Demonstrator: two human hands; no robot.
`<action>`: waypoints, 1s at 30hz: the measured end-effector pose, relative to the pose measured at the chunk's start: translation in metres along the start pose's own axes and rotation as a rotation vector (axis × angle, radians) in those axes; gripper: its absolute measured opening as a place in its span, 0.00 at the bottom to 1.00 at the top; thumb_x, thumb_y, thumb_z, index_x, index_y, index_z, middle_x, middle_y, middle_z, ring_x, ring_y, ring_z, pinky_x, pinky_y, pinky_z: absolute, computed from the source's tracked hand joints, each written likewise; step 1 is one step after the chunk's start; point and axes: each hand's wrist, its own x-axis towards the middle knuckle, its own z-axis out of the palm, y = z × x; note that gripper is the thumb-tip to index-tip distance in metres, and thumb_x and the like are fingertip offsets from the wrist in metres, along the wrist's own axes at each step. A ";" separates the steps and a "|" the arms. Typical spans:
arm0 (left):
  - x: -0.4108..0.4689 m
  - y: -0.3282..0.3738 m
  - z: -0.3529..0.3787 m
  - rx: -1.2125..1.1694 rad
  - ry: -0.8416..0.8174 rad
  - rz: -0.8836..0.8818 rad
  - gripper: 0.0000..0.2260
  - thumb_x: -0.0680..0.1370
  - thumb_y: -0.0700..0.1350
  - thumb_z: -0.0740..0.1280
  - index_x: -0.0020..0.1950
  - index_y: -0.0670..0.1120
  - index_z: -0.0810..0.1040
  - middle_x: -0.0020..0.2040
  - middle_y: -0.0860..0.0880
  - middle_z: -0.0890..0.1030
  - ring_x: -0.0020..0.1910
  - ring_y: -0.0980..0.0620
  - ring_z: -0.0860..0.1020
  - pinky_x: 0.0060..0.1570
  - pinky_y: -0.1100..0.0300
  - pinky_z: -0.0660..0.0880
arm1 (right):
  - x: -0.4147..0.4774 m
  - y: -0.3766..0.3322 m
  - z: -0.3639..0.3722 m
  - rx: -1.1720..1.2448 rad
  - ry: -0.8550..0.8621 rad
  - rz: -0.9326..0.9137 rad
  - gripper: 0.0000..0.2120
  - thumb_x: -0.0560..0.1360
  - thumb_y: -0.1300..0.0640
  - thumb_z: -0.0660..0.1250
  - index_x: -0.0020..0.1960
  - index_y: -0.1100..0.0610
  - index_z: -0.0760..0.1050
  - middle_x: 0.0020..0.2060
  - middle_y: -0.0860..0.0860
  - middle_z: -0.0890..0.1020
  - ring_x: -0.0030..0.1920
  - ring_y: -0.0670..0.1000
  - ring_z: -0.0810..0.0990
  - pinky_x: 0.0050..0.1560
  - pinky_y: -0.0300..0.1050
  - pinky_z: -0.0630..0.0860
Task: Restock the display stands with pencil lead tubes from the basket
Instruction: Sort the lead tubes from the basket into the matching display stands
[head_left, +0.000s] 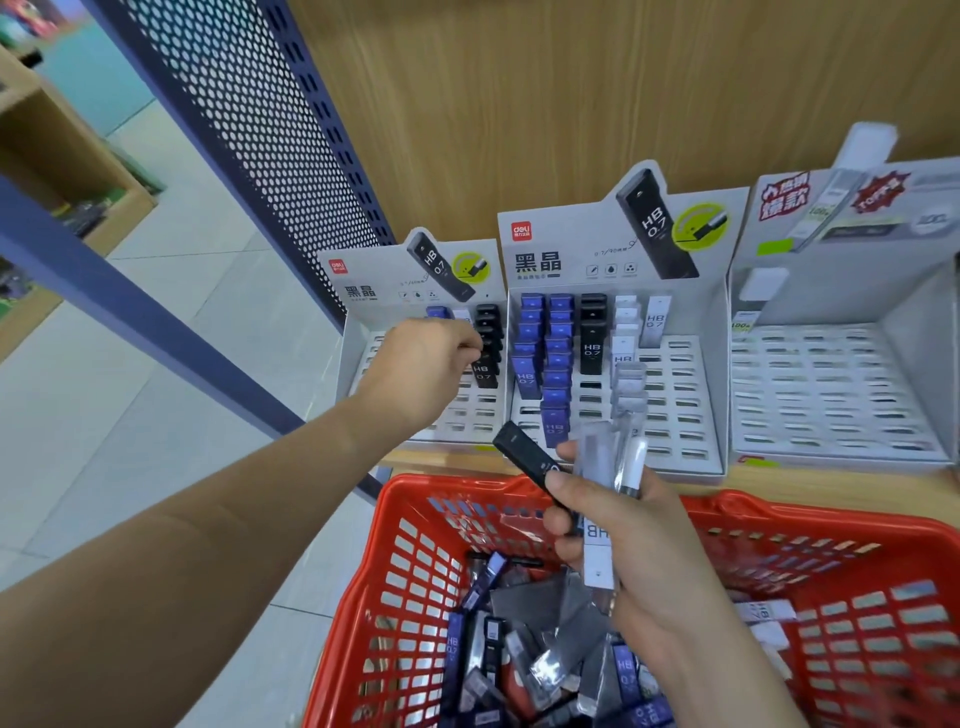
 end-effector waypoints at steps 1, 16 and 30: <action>0.001 0.002 -0.001 -0.028 0.008 -0.044 0.06 0.79 0.42 0.65 0.53 0.44 0.79 0.45 0.47 0.83 0.45 0.47 0.79 0.42 0.59 0.71 | 0.000 0.002 0.001 0.019 0.006 0.006 0.09 0.73 0.69 0.70 0.51 0.61 0.78 0.30 0.54 0.77 0.28 0.50 0.74 0.24 0.39 0.69; -0.022 0.052 -0.096 -0.841 -0.580 -0.042 0.10 0.67 0.40 0.73 0.47 0.41 0.84 0.41 0.45 0.85 0.41 0.54 0.81 0.43 0.65 0.77 | -0.019 -0.011 0.023 0.582 -0.208 0.199 0.12 0.67 0.59 0.71 0.48 0.62 0.82 0.42 0.60 0.83 0.26 0.45 0.73 0.22 0.33 0.69; -0.029 0.042 -0.100 -0.718 -0.712 -0.069 0.09 0.68 0.39 0.74 0.47 0.43 0.82 0.38 0.46 0.83 0.35 0.55 0.80 0.39 0.65 0.76 | -0.017 -0.010 0.020 0.096 -0.018 -0.062 0.04 0.76 0.63 0.69 0.49 0.64 0.79 0.36 0.58 0.83 0.30 0.49 0.75 0.27 0.37 0.71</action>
